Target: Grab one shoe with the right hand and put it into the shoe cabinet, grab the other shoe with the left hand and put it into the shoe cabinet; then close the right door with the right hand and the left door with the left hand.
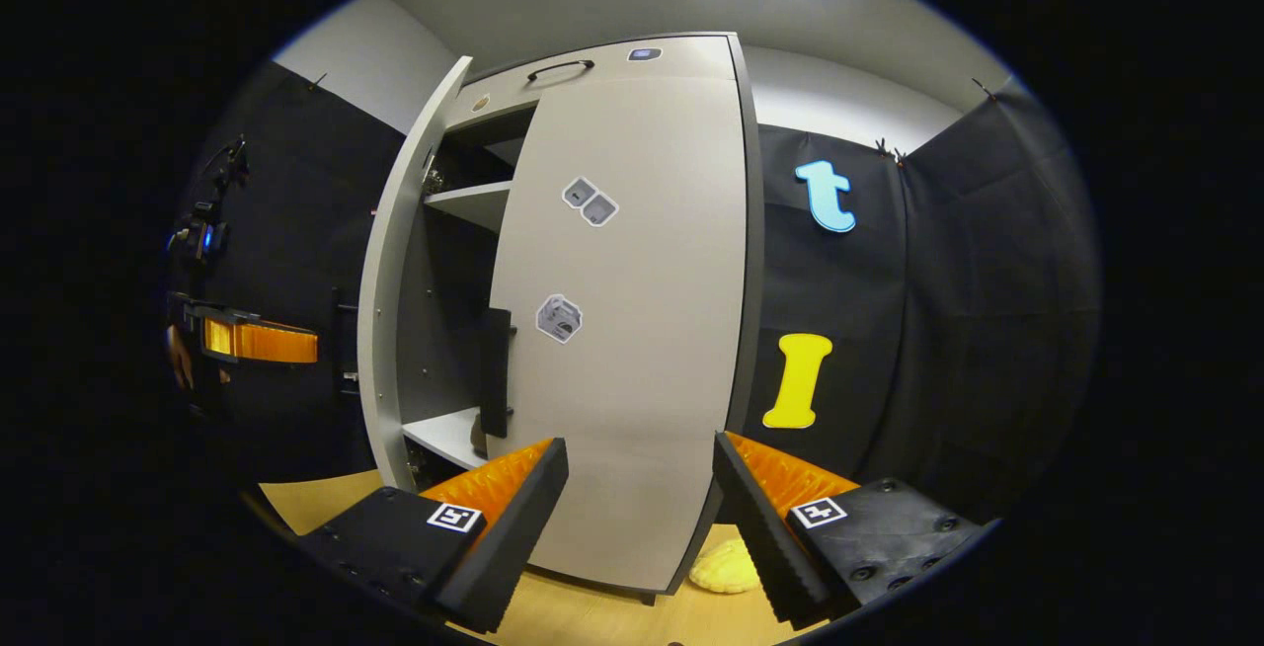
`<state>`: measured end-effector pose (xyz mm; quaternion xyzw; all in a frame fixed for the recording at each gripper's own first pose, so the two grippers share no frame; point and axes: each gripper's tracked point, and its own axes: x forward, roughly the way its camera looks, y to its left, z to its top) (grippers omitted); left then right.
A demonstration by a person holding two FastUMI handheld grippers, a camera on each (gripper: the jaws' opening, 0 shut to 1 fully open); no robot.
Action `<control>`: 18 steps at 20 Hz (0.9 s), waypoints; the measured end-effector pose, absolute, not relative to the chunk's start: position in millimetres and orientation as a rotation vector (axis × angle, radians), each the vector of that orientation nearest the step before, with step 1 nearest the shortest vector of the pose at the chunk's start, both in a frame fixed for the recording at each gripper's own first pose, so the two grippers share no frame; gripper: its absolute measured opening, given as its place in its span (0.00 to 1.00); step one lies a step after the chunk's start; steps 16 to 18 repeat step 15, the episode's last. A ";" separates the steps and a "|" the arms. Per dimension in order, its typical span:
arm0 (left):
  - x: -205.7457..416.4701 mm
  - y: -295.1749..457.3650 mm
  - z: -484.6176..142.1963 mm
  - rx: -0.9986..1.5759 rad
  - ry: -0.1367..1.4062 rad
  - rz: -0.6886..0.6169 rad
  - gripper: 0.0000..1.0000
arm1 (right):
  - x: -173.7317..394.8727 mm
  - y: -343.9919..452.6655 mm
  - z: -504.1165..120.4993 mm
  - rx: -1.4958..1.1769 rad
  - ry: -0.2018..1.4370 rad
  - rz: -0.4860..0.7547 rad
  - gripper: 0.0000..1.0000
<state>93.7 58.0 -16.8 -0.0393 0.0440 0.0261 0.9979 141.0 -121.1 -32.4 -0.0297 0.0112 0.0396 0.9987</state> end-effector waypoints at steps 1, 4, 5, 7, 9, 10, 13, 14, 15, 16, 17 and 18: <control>87.7 59.2 -16.5 -0.075 0.090 0.058 0.95 | 137.8 -115.8 -31.3 -0.060 0.021 0.085 0.98; 74.6 58.2 -13.2 -0.074 0.081 0.059 0.95 | 128.1 -97.2 -25.7 -0.066 0.009 0.096 0.97; 69.8 58.0 -13.5 -0.078 0.079 0.060 0.95 | 125.2 -90.0 -25.8 -0.067 0.012 0.101 0.98; 66.7 57.8 -8.1 -0.083 0.068 0.059 0.95 | 119.0 -76.1 -22.2 -0.060 0.006 0.113 0.98; 69.7 52.5 -4.0 -0.078 0.057 0.022 0.94 | 116.7 -64.0 -18.9 -0.058 0.006 0.117 0.97; 70.8 52.3 -4.4 -0.081 0.059 0.011 0.95 | 116.0 -60.4 -17.6 -0.070 0.006 0.113 0.97; 71.5 57.1 -11.0 -0.092 0.080 0.007 0.95 | 113.7 -47.0 -14.1 -0.088 -0.007 0.125 0.98; 71.9 58.6 -11.3 -0.097 0.080 0.012 0.95 | 113.1 -43.1 -12.6 -0.082 -0.013 0.135 0.98; 74.3 56.0 -11.3 -0.100 0.077 0.008 0.95 | 113.6 -43.2 -11.3 -0.075 -0.012 0.138 0.98; 74.3 56.0 -11.3 -0.100 0.077 0.008 0.95 | 113.6 -43.2 -11.3 -0.075 -0.012 0.138 0.98; 74.3 56.0 -11.3 -0.100 0.077 0.008 0.95 | 113.6 -43.2 -11.3 -0.075 -0.012 0.138 0.98; 74.3 56.0 -11.3 -0.100 0.077 0.008 0.95 | 113.6 -43.2 -11.3 -0.075 -0.012 0.138 0.98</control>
